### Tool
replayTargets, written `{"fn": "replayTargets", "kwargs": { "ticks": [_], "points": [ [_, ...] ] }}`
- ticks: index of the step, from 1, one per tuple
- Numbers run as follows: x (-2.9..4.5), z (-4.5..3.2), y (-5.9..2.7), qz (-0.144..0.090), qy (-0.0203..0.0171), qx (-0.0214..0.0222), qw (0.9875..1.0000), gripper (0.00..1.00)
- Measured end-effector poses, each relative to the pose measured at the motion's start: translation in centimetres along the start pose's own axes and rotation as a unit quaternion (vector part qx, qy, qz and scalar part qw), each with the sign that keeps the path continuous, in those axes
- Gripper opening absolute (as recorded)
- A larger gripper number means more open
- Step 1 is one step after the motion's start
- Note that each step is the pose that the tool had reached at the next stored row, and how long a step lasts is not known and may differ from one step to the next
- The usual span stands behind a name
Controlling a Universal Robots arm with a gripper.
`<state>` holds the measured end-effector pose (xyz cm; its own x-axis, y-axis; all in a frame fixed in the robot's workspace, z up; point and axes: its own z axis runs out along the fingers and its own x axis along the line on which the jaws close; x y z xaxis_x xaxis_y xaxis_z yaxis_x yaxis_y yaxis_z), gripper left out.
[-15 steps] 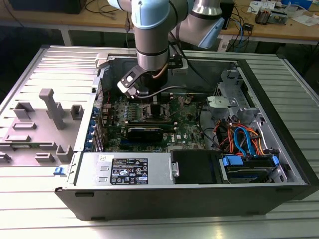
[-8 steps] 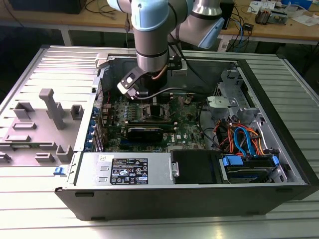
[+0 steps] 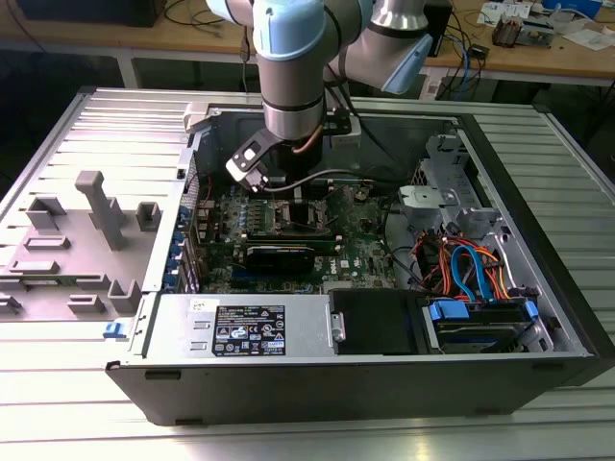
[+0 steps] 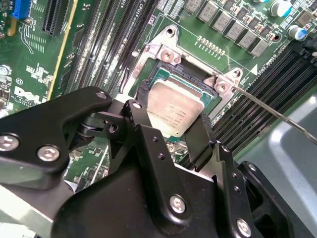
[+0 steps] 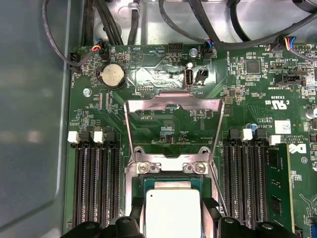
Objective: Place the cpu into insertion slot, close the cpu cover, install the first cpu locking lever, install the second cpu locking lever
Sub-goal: 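Place the cpu into insertion slot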
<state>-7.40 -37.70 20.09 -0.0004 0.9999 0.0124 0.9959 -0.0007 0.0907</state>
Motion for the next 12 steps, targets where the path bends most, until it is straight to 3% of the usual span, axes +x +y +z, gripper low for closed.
{"fn": "replayTargets", "kwargs": {
  "ticks": [12],
  "points": [
    [0.0,0.26,-0.02,0.0,0.0,0.0,1.0,0.54]
  ]
}}
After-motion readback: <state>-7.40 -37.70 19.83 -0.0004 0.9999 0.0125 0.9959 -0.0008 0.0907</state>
